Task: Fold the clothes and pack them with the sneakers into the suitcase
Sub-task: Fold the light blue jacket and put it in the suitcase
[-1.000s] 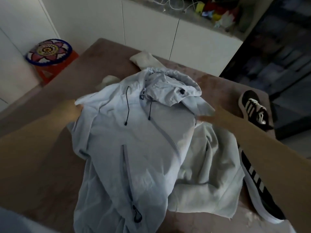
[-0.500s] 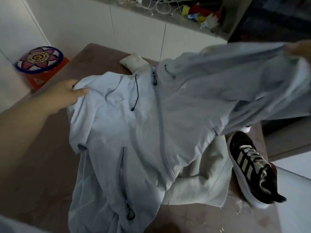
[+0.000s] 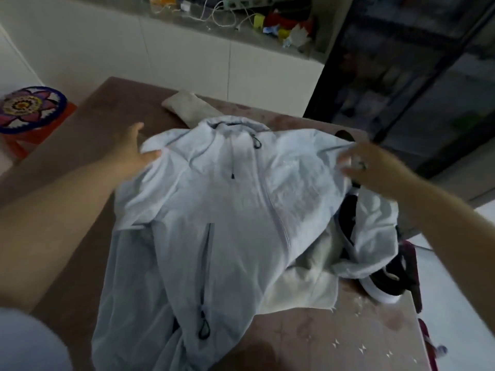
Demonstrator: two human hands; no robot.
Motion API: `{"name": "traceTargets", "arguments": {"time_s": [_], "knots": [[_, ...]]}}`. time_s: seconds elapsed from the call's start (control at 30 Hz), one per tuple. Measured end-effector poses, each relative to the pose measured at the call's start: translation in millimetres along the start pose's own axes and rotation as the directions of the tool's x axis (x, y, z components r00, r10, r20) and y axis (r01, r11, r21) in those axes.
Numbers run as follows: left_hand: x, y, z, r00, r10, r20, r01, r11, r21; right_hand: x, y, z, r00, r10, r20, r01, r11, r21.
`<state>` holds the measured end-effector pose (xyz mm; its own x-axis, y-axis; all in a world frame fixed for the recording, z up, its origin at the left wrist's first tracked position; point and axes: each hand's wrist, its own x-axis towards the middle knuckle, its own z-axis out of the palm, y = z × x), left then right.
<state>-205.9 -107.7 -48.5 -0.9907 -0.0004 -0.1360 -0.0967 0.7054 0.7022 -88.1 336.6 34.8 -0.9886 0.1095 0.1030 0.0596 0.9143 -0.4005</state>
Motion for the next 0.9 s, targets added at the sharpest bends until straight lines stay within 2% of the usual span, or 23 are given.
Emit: {"name": "traceTargets", "arguments": {"time_s": [0.07,0.1,0.17,0.3,0.4,0.5,0.6,0.63,0.8,0.9], "knots": [[-15,-23,-5,0.999,0.013,0.036,-0.014,0.999,0.034,-48,9,45,0.977,-0.102,0.189,0.102,0.995,0.008],[-28,-30,-6,0.999,-0.006,0.035,0.004,0.999,0.044,-62,12,61,0.965,-0.113,0.237,0.107,0.993,0.042],[-52,-42,-2,0.998,-0.064,0.014,0.063,0.996,0.062,-83,17,84,0.967,-0.132,0.219,0.13,0.991,0.025],[-83,-63,10,0.988,-0.135,0.068,0.136,0.991,-0.007,-121,2,126,0.921,-0.303,0.246,0.321,0.946,-0.036],[-88,-79,16,0.985,-0.143,0.096,0.134,0.986,0.097,-112,-7,140,0.909,-0.392,0.143,0.41,0.903,-0.13],[-88,-74,11,0.999,-0.048,0.006,0.046,0.987,0.156,-101,-13,144,0.841,-0.538,0.057,0.537,0.817,-0.21],[-81,-62,-14,0.997,-0.028,-0.067,0.034,0.995,0.098,-96,-12,140,0.767,-0.637,0.083,0.63,0.721,-0.289],[-77,-59,-26,0.995,-0.034,-0.097,0.044,0.993,0.105,-96,-12,138,0.764,-0.639,0.09,0.634,0.718,-0.289],[-42,-55,-90,0.919,-0.02,-0.394,0.067,0.992,0.105,-113,-24,129,0.855,-0.495,0.154,0.514,0.849,-0.122],[-22,-56,-107,0.864,-0.019,-0.502,0.073,0.994,0.087,-135,-35,139,0.835,-0.465,0.293,0.507,0.858,-0.083]]}}
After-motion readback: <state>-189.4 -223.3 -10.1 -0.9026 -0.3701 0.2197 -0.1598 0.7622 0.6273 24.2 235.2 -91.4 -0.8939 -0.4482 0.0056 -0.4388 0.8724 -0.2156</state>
